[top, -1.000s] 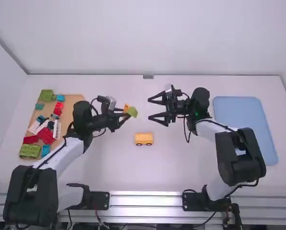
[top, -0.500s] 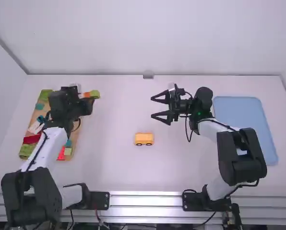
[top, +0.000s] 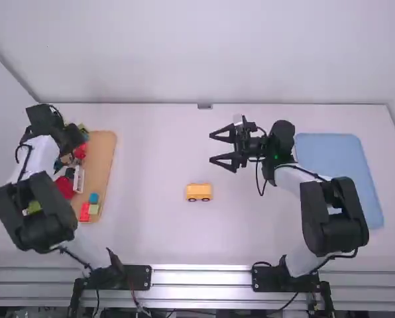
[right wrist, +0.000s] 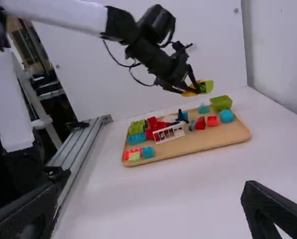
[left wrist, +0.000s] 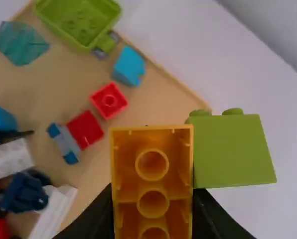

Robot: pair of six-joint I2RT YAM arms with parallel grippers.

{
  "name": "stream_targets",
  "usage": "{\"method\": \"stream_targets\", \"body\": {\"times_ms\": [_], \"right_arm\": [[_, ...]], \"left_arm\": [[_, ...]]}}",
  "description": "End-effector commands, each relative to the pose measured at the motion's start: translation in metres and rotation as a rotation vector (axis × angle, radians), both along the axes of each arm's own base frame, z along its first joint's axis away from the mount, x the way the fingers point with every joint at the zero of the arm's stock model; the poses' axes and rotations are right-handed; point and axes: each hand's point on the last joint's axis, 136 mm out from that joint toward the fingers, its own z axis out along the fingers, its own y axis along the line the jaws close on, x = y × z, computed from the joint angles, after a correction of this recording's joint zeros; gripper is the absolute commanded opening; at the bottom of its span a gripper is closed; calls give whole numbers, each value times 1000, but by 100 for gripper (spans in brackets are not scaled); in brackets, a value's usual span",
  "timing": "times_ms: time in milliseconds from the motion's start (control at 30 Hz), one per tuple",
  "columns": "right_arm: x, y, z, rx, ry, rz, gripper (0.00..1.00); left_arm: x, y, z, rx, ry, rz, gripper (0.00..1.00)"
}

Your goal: Assemble lego blocks to make yellow taxi

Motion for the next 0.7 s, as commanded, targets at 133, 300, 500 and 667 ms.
{"method": "stream_targets", "body": {"times_ms": [133, 300, 500, 667], "right_arm": [[-1, -1, -2, -1, 1, 2, 98], [-1, -1, -2, -1, 1, 2, 98], [-1, -1, -2, -1, 0, 1, 97], [-1, -1, -2, -1, 1, 1, 98]], "left_arm": [[17, 44, -25, 44, 126, 127, 16], [11, 74, -46, 102, 212, 220, 19], [-1, 95, -72, 65, 247, 257, 20], [-10, 106, -86, -13, 233, 268, 18]]}}
